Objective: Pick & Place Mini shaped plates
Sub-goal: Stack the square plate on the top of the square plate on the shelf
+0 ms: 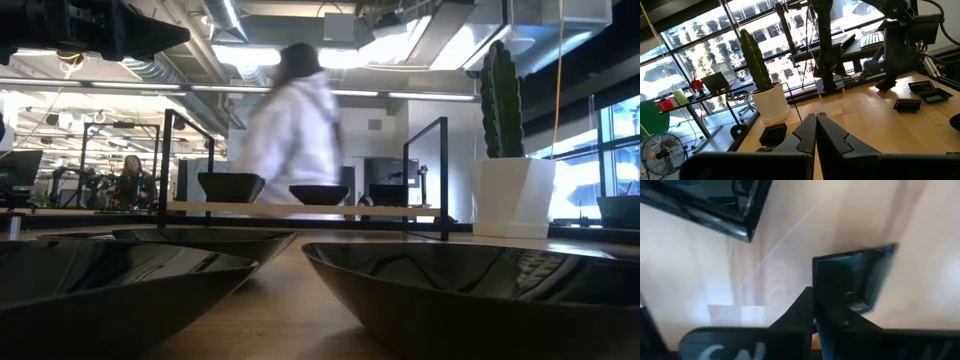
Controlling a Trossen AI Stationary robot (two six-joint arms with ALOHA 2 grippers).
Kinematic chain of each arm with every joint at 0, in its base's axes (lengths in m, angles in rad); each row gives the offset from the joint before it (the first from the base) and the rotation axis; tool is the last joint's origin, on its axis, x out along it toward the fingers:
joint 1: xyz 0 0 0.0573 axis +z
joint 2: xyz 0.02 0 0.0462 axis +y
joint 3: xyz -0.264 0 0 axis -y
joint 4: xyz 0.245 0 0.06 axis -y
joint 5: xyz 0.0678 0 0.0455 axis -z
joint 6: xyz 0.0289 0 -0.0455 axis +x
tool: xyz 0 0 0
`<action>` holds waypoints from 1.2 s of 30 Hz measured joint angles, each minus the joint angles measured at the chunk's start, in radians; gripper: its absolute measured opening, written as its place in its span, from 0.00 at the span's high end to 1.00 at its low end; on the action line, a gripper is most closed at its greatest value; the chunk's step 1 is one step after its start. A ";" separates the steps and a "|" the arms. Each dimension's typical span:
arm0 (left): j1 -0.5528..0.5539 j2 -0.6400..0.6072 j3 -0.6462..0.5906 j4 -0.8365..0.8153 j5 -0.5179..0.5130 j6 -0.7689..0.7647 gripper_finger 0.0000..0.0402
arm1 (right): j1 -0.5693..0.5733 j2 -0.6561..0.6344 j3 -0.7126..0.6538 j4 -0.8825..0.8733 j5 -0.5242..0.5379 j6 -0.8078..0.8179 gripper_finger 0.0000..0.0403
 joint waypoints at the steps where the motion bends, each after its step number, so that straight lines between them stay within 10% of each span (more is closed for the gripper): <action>1: 0.000 0.000 0.000 0.000 0.000 0.000 0.99 | 0.000 0.000 0.013 -0.021 0.020 -0.017 0.98; 19: 0.000 0.000 0.000 0.000 0.000 0.001 0.99 | -0.052 0.000 0.324 -0.354 0.494 -0.171 0.97; 36: 0.000 0.000 0.000 -0.009 0.000 0.002 0.98 | -0.405 0.000 0.401 -0.314 0.737 -0.373 0.97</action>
